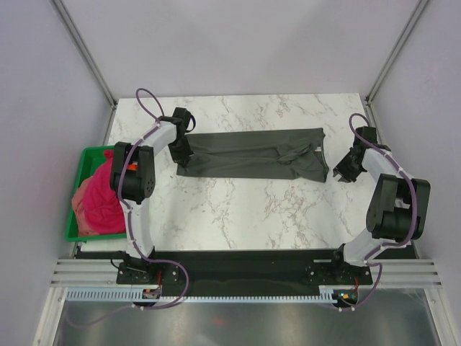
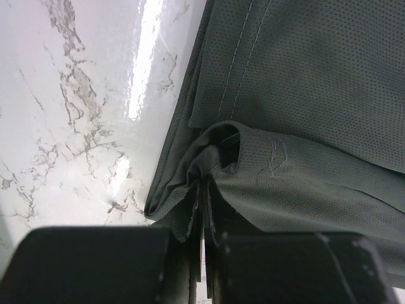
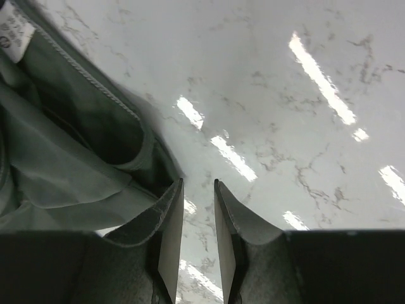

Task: Fold and stack the t-shirts
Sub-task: Fold the tshirt

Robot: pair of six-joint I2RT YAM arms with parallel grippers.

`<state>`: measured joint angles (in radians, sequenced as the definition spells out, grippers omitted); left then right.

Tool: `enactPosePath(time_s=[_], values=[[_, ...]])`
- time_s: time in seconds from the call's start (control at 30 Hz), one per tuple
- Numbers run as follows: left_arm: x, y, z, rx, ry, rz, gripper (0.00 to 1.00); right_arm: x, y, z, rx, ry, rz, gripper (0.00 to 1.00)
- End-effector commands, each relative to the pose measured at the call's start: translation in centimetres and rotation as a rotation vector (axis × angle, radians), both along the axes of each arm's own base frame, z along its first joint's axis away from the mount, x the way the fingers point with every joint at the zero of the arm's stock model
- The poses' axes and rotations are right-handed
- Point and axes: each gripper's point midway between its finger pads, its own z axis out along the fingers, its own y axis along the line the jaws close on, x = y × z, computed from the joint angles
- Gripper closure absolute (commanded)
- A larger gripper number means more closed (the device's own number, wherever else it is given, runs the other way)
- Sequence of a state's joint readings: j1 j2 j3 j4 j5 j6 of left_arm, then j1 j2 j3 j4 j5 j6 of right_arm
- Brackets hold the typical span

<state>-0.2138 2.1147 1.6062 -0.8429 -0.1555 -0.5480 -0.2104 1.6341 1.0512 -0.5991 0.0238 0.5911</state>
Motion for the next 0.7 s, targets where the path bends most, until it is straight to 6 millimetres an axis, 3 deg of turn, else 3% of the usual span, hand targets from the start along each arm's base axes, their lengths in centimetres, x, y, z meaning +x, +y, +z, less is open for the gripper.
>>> enactPosePath(time_s=[0.0,0.13,0.33,0.67], values=[[0.7,0.5,0.6,0.026,-0.023,-0.010,0.98,2.3,1.3,-0.2,0.058,-0.091,0.027,0.66],[0.9,0.4,1.4,0.018,-0.043,0.000,0.98,2.7,2.2,-1.3,0.105,-0.114,0.048,0.66],[0.9,0.3,2.1,0.012,-0.058,0.005,0.98,2.8,1.8,-2.9,0.094,-0.098,0.036,0.66],[0.9,0.3,1.8,0.012,-0.051,0.006,0.98,3.0,1.7,-3.6,0.071,-0.102,0.059,0.65]])
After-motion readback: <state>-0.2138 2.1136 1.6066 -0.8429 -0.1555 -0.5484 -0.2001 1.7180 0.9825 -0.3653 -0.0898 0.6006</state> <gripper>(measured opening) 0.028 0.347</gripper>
